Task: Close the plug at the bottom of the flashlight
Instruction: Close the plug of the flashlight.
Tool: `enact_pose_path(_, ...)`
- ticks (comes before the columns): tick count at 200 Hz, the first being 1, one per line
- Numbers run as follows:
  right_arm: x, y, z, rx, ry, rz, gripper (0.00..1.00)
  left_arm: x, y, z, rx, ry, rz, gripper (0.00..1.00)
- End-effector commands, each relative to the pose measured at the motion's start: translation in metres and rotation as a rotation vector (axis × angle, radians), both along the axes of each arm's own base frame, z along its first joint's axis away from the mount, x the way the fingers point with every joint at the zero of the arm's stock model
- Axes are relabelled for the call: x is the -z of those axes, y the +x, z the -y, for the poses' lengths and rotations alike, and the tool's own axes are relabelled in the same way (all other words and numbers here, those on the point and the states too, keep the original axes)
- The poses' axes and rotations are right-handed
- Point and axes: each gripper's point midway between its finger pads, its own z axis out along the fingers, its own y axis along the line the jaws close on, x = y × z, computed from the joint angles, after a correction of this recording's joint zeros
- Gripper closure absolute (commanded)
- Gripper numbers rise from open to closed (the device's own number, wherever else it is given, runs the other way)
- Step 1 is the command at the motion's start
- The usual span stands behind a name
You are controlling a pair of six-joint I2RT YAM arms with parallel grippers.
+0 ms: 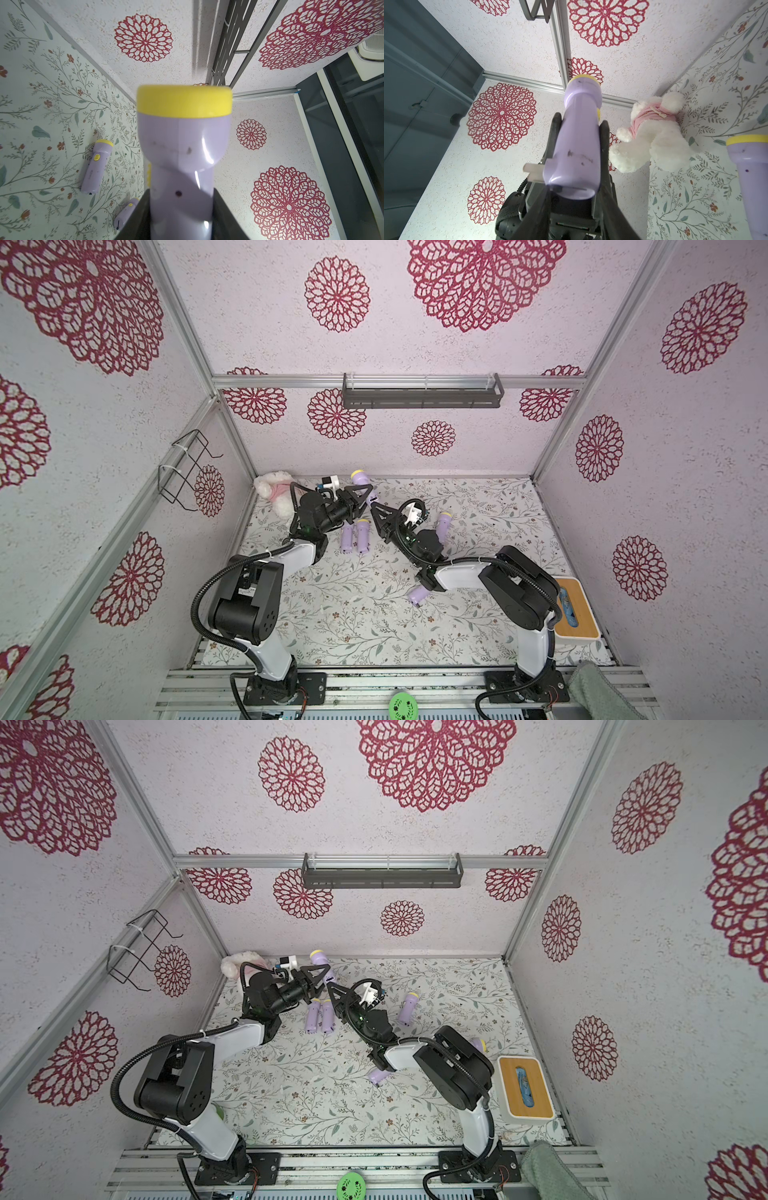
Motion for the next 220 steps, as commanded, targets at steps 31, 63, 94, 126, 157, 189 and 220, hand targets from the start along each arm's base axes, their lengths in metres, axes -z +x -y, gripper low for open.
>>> enact_pose_path(31, -0.026, 0.013, 0.027, 0.121, 0.077, 0.048, 0.63, -0.008, -0.021, 0.023, 0.110, -0.005, 0.044, 1.00)
enact_pose_path(63, -0.027, 0.014, 0.027, 0.125, 0.085, 0.048, 0.65, -0.009, -0.021, 0.023, 0.112, -0.007, 0.048, 1.00)
enact_pose_path(94, -0.029, 0.016, 0.030, 0.135, 0.103, 0.051, 0.65, -0.010, -0.022, 0.024, 0.112, -0.009, 0.049, 1.00)
enact_pose_path(126, -0.034, 0.015, 0.030, 0.134, 0.111, 0.067, 0.65, -0.009, -0.021, 0.024, 0.114, -0.009, 0.046, 1.00)
enact_pose_path(157, -0.037, 0.015, 0.033, 0.143, 0.113, 0.074, 0.65, -0.009, -0.022, 0.025, 0.117, -0.010, 0.046, 1.00)
enact_pose_path(189, -0.039, 0.016, 0.033, 0.139, 0.116, 0.082, 0.65, -0.010, -0.022, 0.025, 0.117, -0.010, 0.049, 1.00)
enact_pose_path(220, -0.042, 0.016, 0.033, 0.139, 0.128, 0.090, 0.66, -0.009, -0.023, 0.026, 0.119, -0.009, 0.049, 1.00)
